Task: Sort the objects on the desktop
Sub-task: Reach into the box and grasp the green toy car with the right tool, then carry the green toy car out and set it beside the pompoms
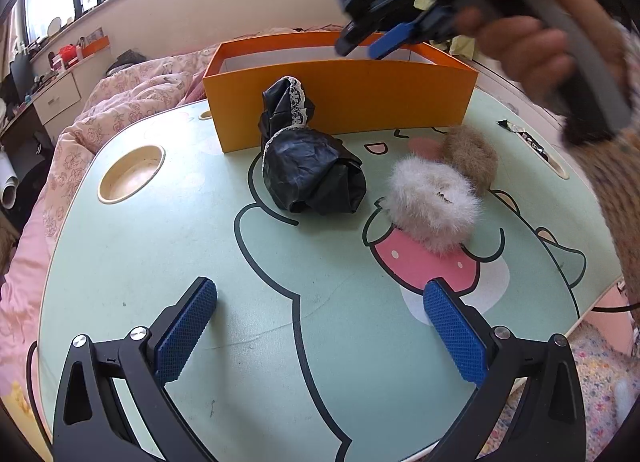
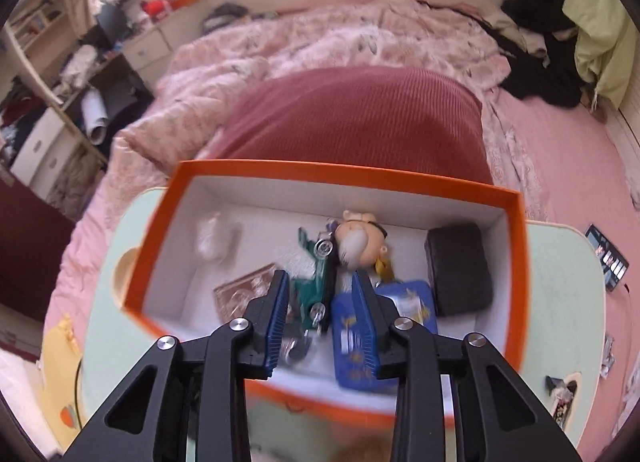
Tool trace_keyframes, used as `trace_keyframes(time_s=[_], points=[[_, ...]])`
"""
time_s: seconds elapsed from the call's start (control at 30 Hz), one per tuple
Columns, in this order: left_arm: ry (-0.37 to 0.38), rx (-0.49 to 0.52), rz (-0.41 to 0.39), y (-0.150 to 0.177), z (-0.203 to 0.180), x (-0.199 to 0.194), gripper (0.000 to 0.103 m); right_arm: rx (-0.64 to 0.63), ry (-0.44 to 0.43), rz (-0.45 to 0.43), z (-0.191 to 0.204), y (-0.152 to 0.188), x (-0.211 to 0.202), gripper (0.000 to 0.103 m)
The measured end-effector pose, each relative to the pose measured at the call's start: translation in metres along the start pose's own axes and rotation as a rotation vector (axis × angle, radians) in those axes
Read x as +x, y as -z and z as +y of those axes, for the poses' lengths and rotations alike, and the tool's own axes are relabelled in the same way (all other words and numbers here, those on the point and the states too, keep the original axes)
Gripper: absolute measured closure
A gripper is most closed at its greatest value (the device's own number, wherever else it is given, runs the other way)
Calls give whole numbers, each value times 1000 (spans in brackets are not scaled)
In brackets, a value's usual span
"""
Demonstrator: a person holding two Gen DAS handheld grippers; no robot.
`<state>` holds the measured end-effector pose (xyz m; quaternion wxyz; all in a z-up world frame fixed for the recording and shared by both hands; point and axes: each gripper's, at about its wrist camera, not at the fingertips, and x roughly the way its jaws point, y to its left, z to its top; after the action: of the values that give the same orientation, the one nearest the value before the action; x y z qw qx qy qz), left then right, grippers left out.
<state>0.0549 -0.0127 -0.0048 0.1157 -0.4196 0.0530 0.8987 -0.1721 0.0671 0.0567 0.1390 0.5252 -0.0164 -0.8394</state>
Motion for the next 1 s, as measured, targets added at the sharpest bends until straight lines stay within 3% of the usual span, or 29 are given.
trace_keyframes(time_s=[0.17,0.33,0.43,0.7,0.8,0.9,1.0], points=[[1,0,-1,-1,-1,0,0,81,-66,86,-7,-8,35,75],[2,0,-2,-1,0,0,0,-40,19,98,14,-10,49,78],[4,0,-3,-1,0,0,0,-7,0,96,8,-10,47,79],[5,0,-5,-1,1,1,0,48,-170,-187,-19,7,-44,79],[5,0,-5,-1,1,1,0,60,-215,-288,-35,33,-92,79],[5,0,-5,-1,1,1,0,78,-265,-305,-52,66,-114,79],[5,0,-5,-1,1,1,0,114,-246,-235,-76,101,-105,79]])
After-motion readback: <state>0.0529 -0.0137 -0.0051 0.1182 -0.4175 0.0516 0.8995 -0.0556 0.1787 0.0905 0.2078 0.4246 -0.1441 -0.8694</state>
